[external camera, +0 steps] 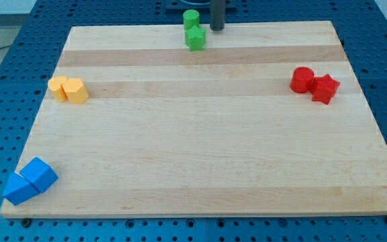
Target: Push the green star towards down a bit
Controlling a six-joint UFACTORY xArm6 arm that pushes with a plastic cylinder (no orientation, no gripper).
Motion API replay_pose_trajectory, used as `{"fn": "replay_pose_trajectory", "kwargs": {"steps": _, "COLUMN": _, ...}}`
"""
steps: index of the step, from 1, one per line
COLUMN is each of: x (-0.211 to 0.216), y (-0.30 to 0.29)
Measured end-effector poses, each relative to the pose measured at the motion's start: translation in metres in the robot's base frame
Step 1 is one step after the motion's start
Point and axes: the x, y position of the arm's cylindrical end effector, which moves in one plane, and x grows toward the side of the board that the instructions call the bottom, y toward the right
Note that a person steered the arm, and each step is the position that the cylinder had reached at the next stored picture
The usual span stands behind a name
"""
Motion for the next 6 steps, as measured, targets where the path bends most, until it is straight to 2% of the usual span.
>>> {"fn": "replay_pose_trajectory", "kwargs": {"steps": 2, "x": 0.000, "y": -0.027}}
{"fn": "replay_pose_trajectory", "kwargs": {"steps": 4, "x": 0.037, "y": -0.059}}
{"fn": "replay_pose_trajectory", "kwargs": {"steps": 6, "x": 0.036, "y": -0.040}}
